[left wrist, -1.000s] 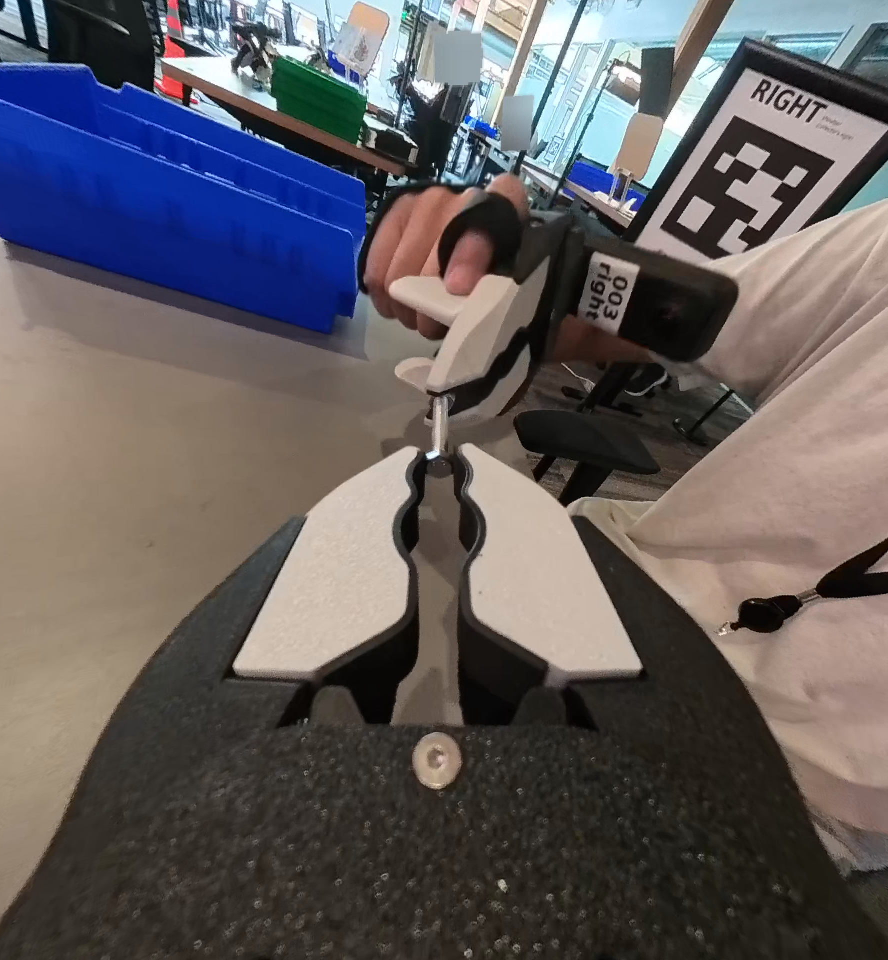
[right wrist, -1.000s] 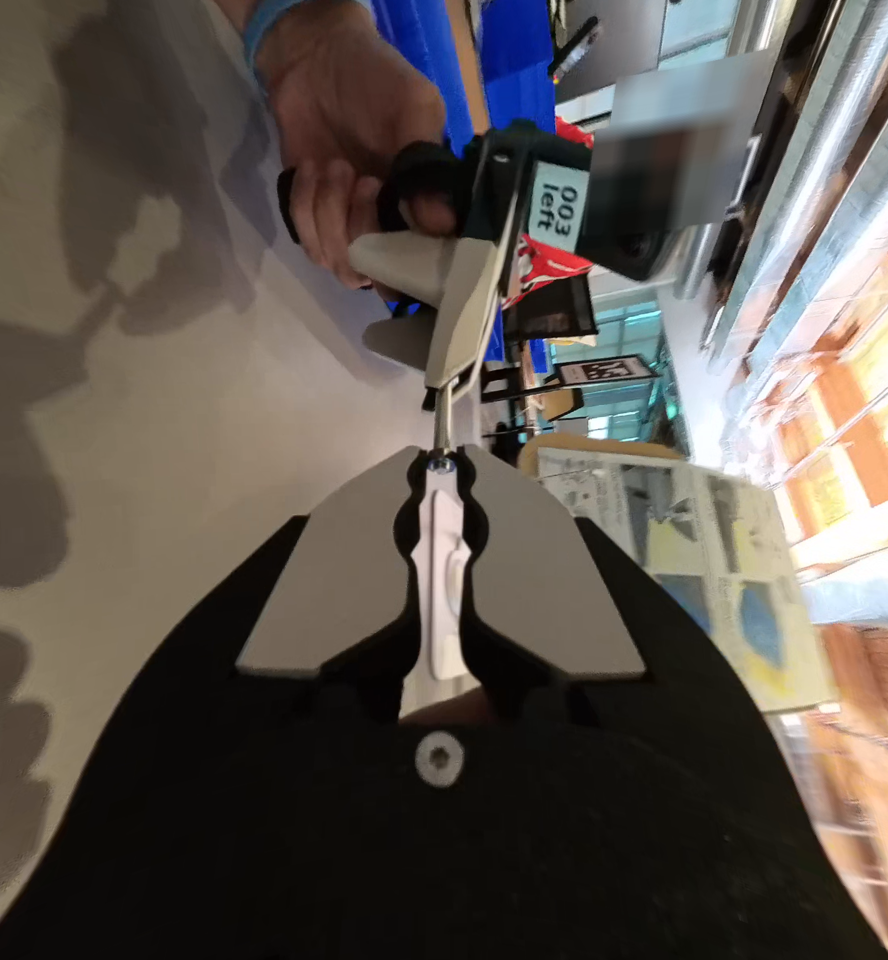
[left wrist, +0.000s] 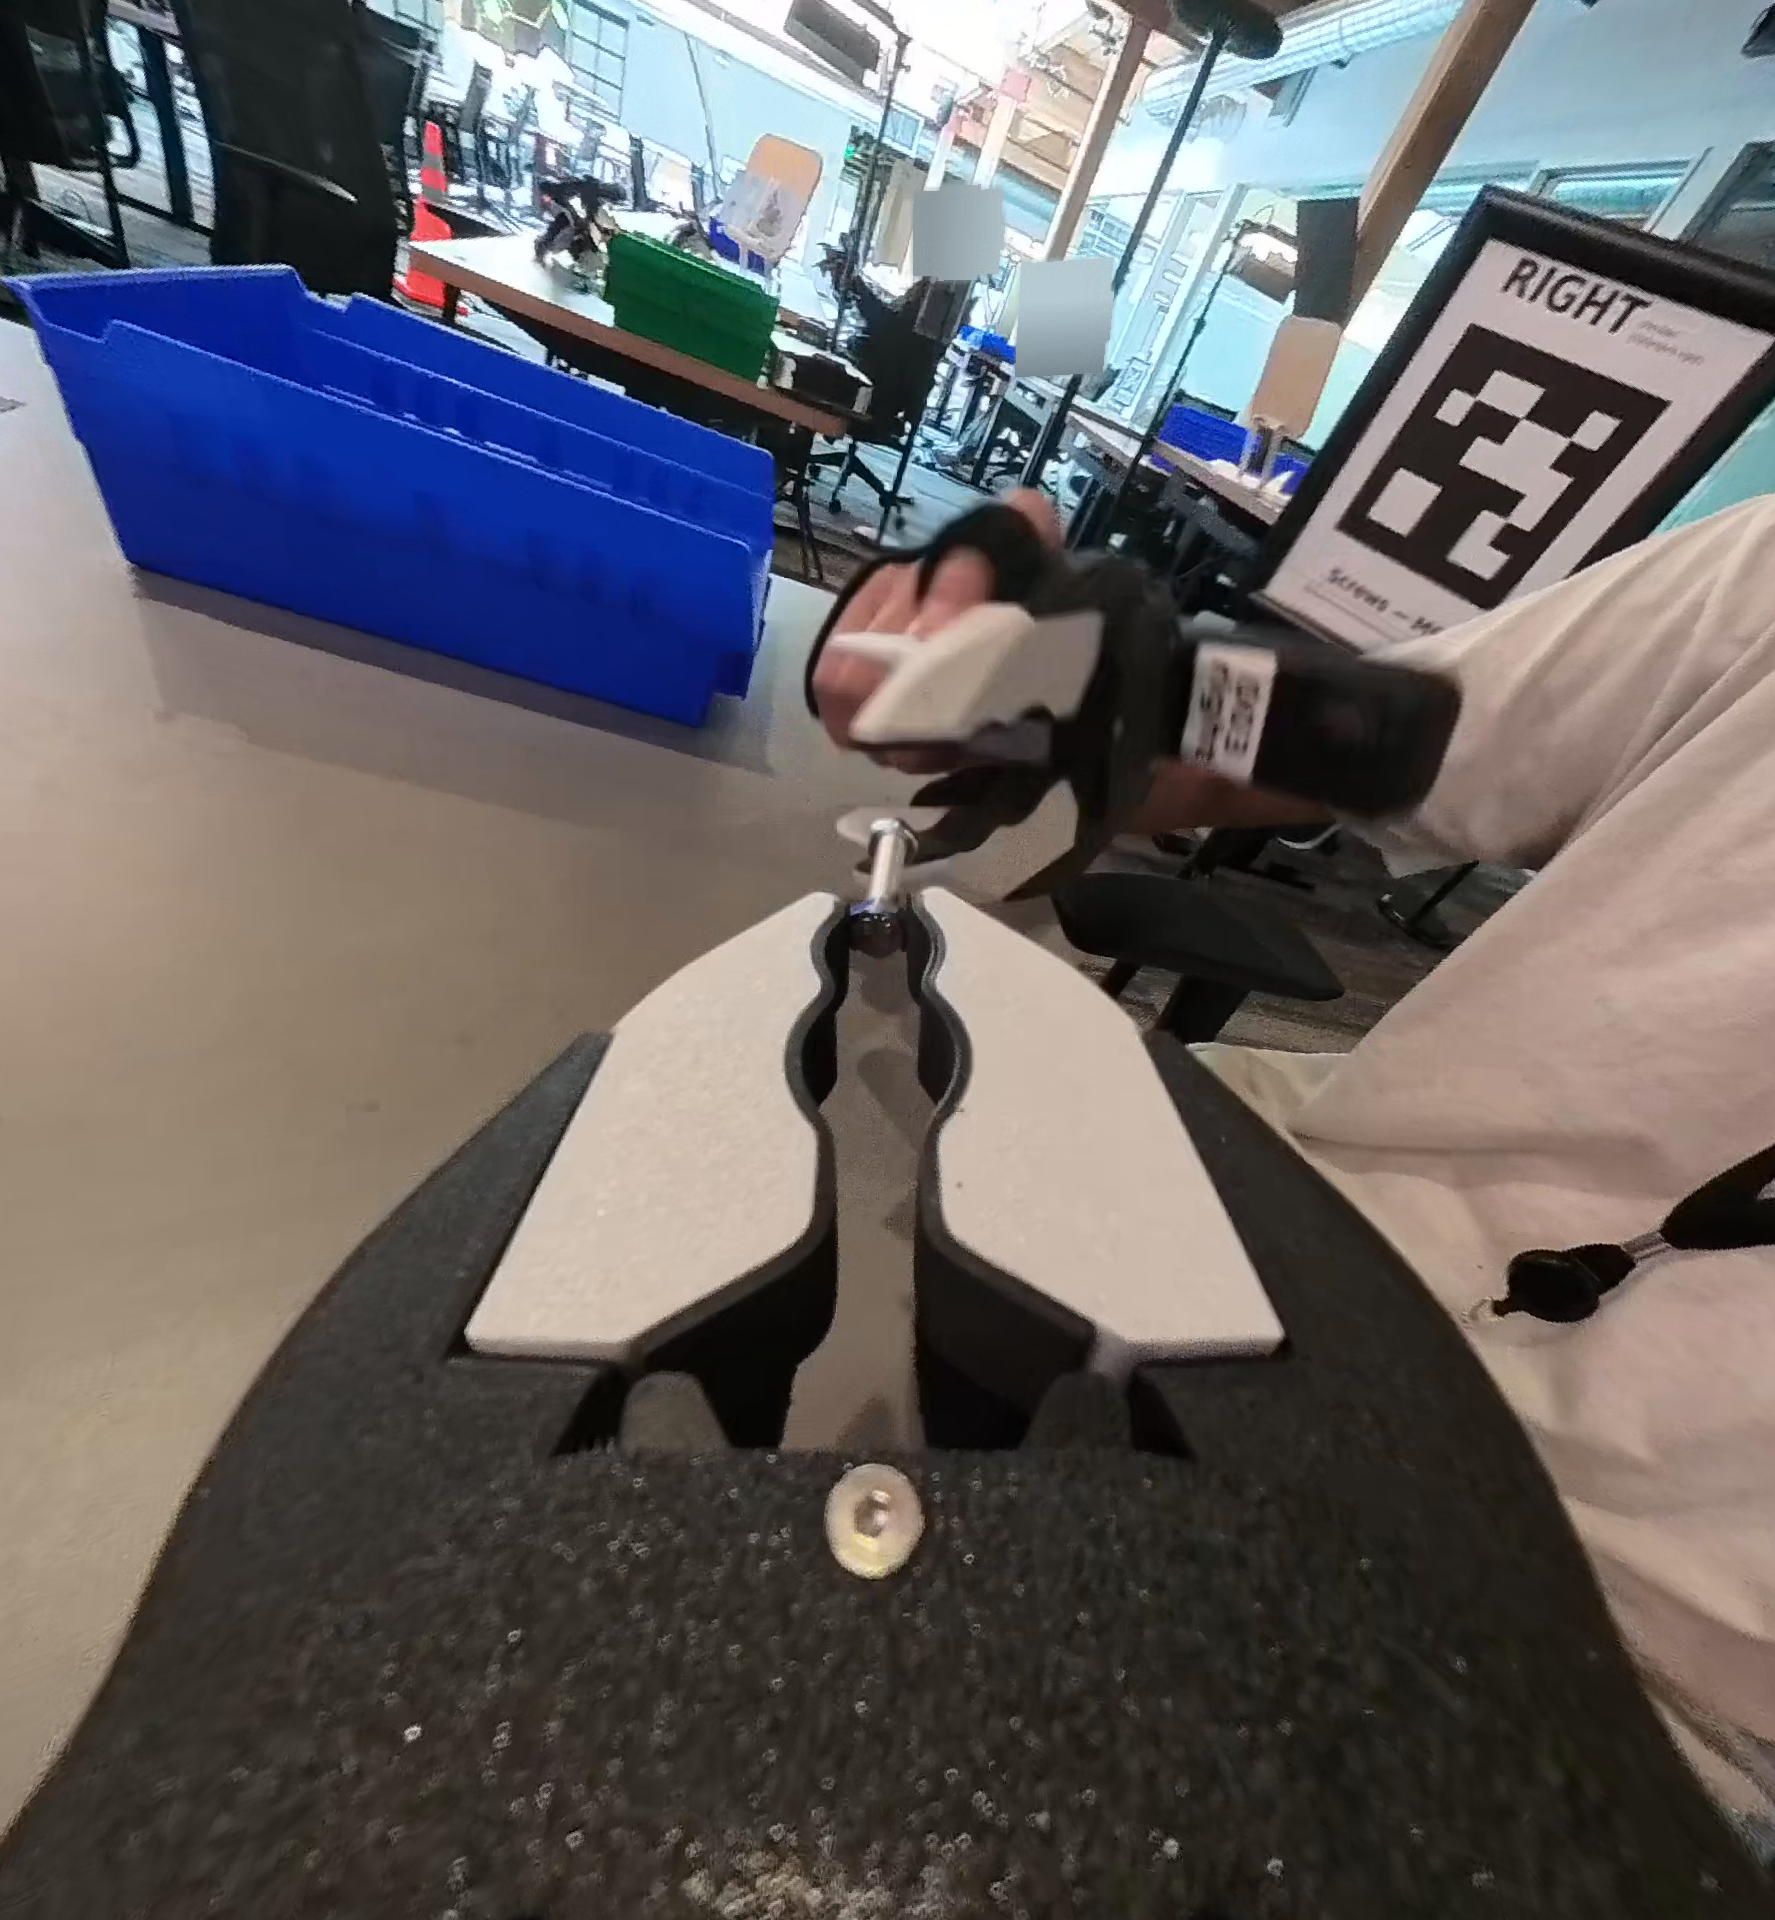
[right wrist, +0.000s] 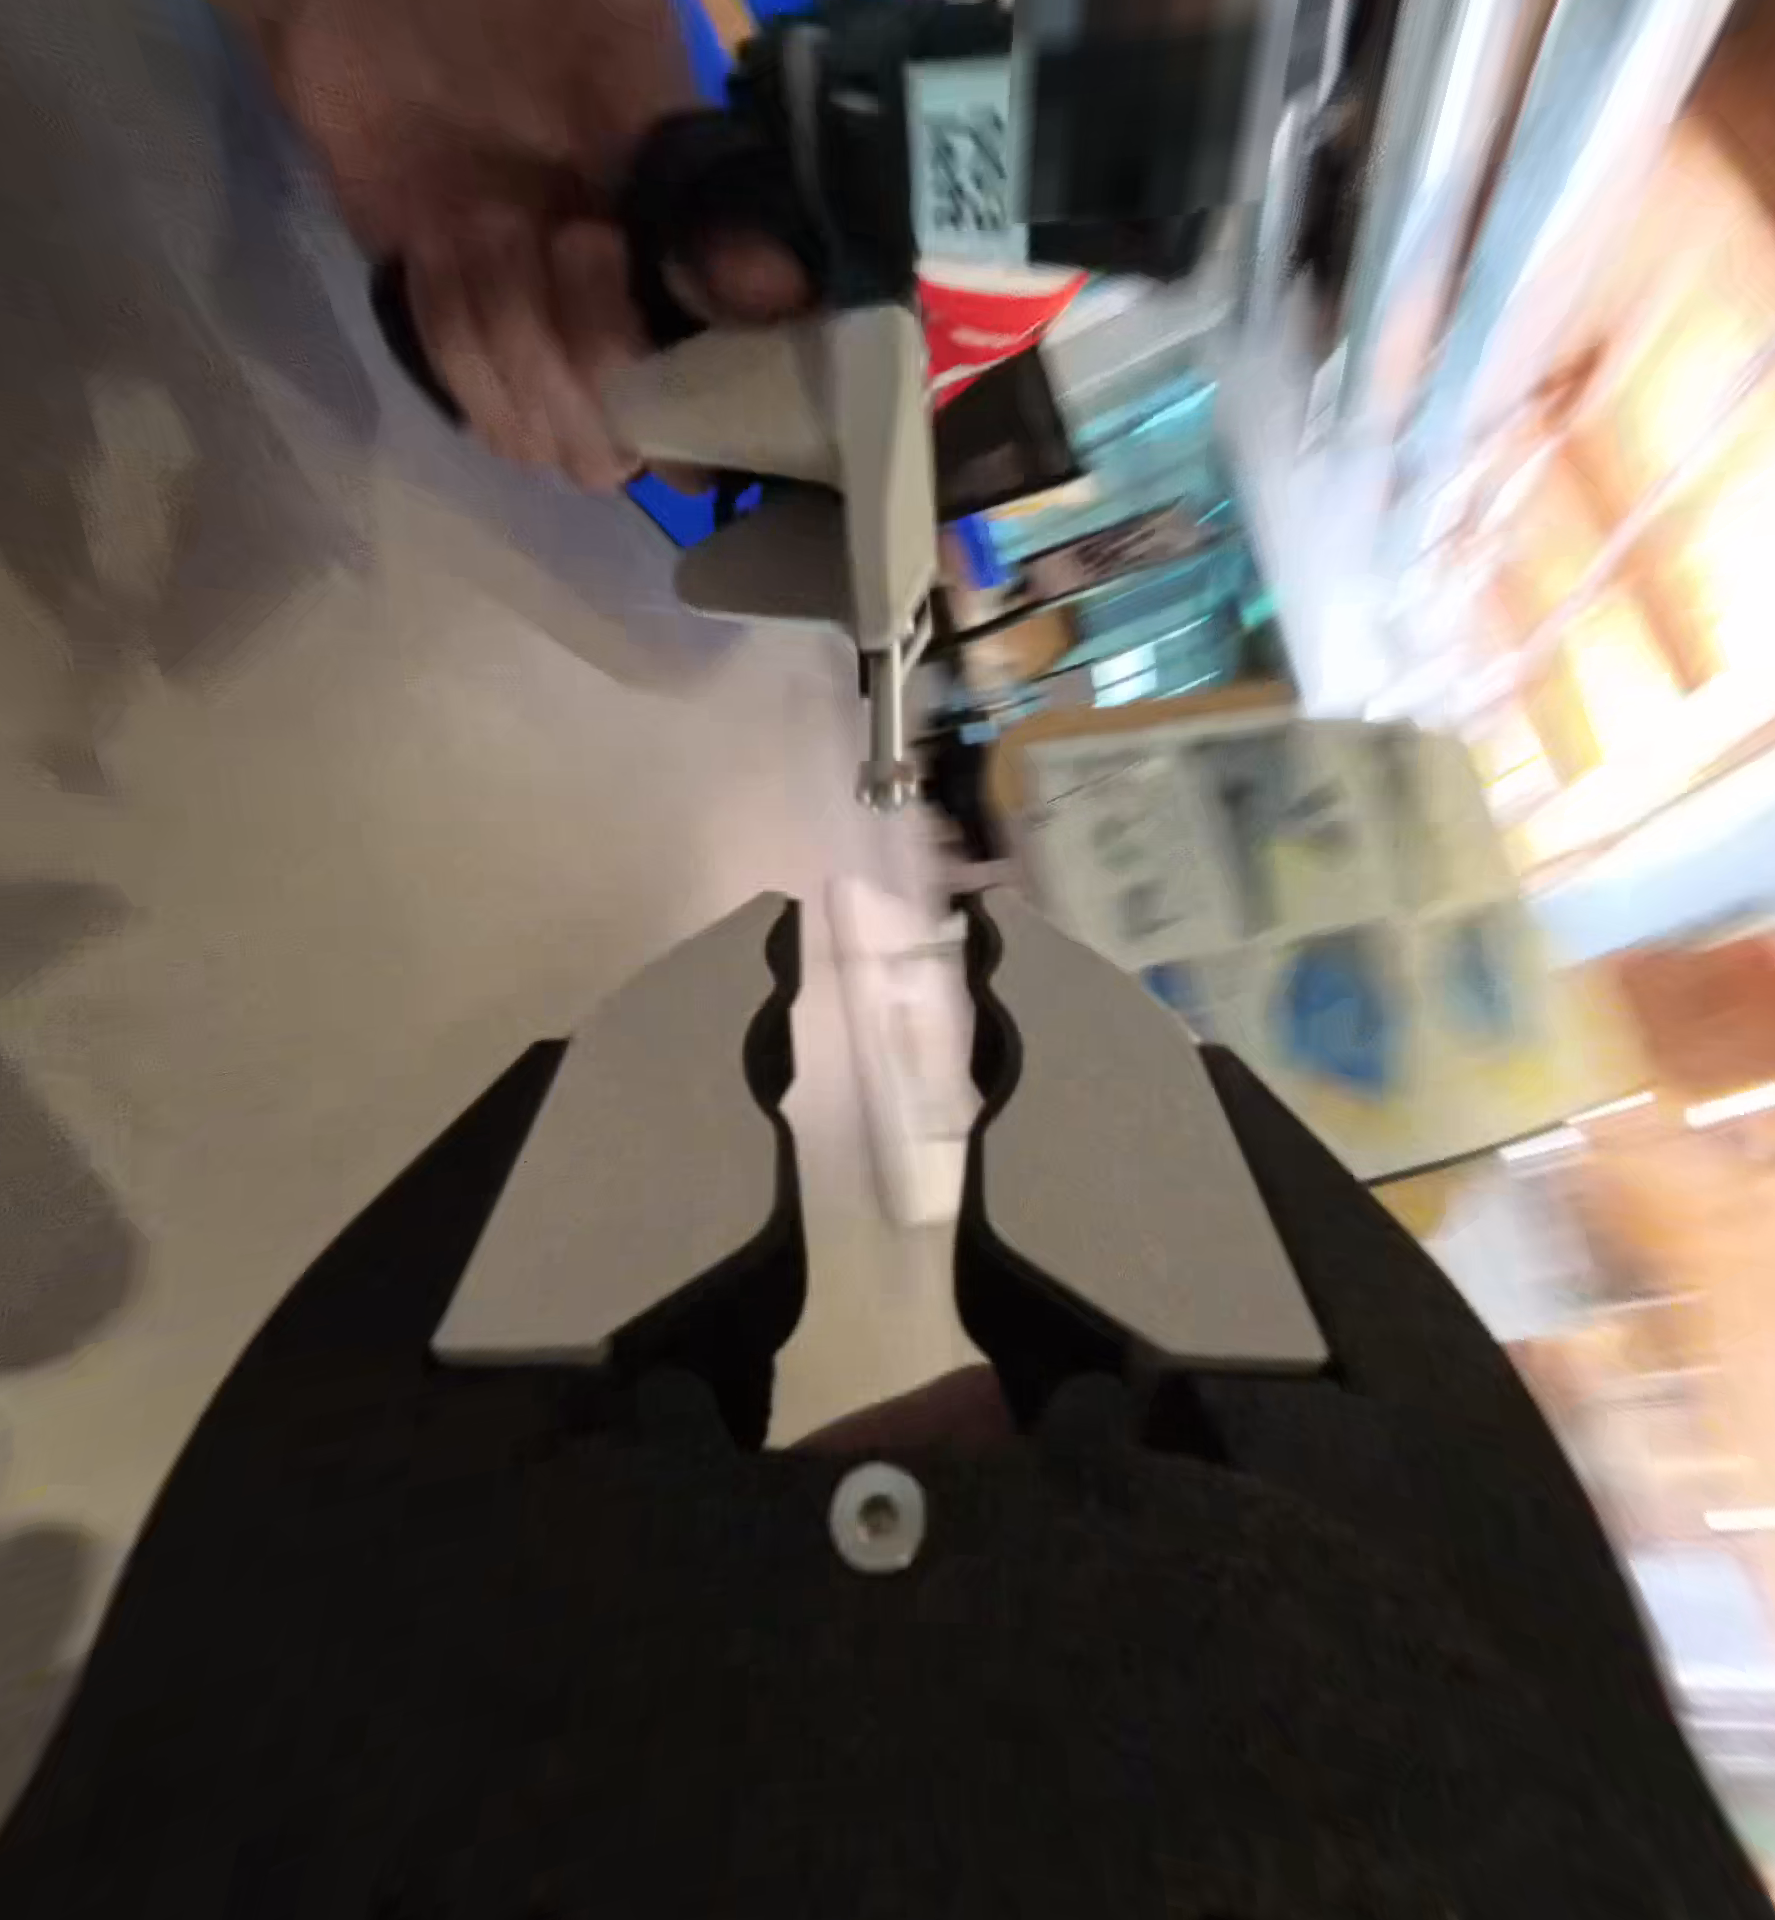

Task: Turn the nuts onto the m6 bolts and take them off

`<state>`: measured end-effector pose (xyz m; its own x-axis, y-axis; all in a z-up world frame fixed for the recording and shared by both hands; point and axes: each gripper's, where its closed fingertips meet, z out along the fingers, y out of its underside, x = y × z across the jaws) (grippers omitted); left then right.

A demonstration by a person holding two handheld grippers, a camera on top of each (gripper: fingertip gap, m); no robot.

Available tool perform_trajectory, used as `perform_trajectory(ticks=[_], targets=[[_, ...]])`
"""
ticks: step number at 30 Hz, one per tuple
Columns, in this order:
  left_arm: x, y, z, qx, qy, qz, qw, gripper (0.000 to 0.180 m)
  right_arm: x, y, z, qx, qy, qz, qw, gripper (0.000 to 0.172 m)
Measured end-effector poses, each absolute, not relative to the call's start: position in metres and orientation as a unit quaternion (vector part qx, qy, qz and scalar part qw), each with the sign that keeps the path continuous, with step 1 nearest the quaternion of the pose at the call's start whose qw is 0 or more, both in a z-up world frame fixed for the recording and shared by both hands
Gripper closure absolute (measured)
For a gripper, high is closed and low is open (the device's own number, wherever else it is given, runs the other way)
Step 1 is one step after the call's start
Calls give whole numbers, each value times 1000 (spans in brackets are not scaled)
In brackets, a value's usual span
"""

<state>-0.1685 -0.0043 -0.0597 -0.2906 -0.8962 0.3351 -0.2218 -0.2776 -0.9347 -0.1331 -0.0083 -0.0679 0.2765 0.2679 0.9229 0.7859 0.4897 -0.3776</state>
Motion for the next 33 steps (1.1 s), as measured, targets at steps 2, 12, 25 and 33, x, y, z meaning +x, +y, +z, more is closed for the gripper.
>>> perform_trajectory(ticks=[2, 12, 25, 33], targets=[[-168, -8, -59, -521, 533, -609, 272, 171, -142, -16, -65, -371, -603, -297, 641, 147], [-166, -15, -63, -519, 546, -604, 261, 171, -154, -9, -68, -352, -619, -309, 630, 161], [-161, -11, -72, -530, 565, -560, 293, 171, -154, -11, -62, -701, -228, 542, 405, 162], [-160, -11, -72, -532, 562, -564, 288, 171, -154, -14, -67, -692, -182, 585, 382, 149]])
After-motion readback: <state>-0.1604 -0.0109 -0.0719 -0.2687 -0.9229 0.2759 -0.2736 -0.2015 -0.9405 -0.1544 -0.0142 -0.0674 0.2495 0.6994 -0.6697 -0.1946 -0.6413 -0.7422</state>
